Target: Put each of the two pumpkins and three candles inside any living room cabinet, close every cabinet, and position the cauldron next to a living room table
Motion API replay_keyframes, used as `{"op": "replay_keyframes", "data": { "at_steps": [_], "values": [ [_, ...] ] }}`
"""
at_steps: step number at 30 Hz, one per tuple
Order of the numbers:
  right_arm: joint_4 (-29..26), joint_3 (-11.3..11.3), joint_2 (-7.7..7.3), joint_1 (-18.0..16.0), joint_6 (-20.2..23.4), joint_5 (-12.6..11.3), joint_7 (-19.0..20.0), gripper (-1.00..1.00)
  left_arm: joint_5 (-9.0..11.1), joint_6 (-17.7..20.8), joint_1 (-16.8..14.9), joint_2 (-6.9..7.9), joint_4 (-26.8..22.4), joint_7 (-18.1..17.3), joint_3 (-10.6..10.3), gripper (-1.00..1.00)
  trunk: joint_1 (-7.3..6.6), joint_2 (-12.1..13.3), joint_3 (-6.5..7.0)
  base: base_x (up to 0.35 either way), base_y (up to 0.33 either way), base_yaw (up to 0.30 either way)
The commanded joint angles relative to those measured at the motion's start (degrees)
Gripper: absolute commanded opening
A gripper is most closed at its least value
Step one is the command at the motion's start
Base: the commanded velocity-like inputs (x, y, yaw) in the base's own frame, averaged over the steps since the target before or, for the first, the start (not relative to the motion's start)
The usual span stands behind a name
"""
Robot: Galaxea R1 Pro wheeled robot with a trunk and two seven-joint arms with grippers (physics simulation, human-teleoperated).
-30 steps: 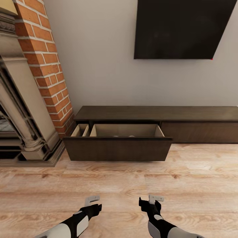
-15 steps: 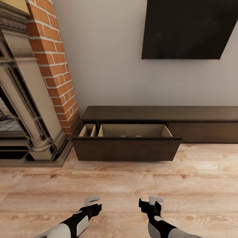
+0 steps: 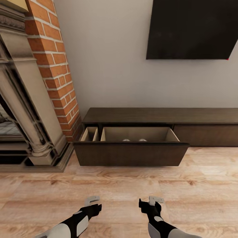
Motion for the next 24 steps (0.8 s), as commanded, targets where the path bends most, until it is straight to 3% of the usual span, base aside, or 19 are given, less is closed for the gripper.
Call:
{"op": "replay_keyframes", "data": {
  "at_steps": [1,24],
  "values": [
    [0.0,0.5,0.01,0.0,-0.1,-0.3,-0.3,1.0,-0.6,-0.2,0.0,-0.01,0.0,0.1,0.5,1.0,0.02,0.0,-0.05,0.298,0.01,0.0],
    [0.0,0.5,0.01,0.2,-0.2,-0.3,-0.4,1.0,-0.6,-0.2,0.0,-0.02,0.1,0.1,0.5,1.0,0.02,0.0,-0.05,0.325,0.001,0.0]
  ]
}}
